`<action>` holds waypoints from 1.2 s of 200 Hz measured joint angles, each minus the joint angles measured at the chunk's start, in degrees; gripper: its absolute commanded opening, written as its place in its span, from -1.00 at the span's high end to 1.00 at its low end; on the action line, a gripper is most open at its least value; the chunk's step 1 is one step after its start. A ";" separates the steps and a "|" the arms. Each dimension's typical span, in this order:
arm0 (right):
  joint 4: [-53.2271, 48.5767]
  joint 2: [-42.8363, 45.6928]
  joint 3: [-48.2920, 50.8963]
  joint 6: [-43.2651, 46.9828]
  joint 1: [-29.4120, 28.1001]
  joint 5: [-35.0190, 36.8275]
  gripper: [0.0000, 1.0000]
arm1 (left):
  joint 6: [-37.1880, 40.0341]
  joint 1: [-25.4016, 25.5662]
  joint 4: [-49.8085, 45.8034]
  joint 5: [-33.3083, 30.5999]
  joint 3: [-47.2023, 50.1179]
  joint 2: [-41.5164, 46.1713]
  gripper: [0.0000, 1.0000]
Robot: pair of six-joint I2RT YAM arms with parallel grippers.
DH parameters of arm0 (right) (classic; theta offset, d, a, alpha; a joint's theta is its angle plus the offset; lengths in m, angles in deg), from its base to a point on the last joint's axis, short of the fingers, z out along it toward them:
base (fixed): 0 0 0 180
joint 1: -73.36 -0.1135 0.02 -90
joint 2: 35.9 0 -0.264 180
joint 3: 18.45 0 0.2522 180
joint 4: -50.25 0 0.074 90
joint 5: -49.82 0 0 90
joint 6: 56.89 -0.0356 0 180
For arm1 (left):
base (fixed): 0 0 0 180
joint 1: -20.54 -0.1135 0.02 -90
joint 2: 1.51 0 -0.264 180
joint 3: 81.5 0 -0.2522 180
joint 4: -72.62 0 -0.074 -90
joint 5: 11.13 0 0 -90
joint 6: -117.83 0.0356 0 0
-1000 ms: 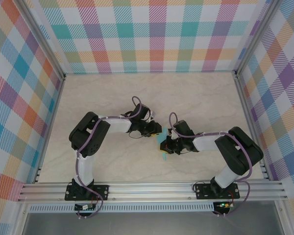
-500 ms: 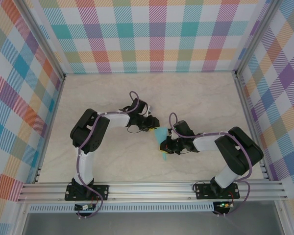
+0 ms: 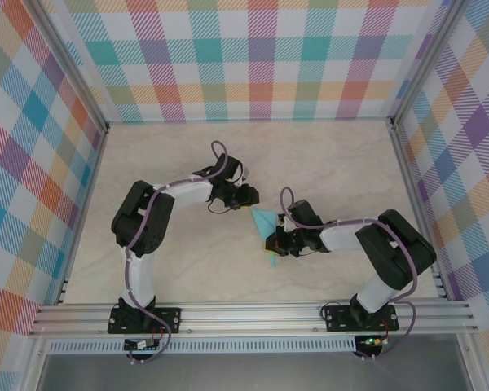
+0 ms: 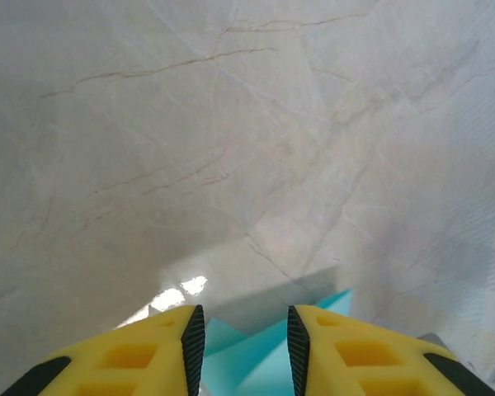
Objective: Fold a paper plane with a square sheet of paper (pick it up from the middle)
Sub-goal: Fold the wing for the fifth time at the center of the table.
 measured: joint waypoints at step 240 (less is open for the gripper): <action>-15.87 22.29 1.75 1.77 1.14 6.43 0.76 | -14.12 12.59 -1.36 -14.82 14.16 21.68 0.17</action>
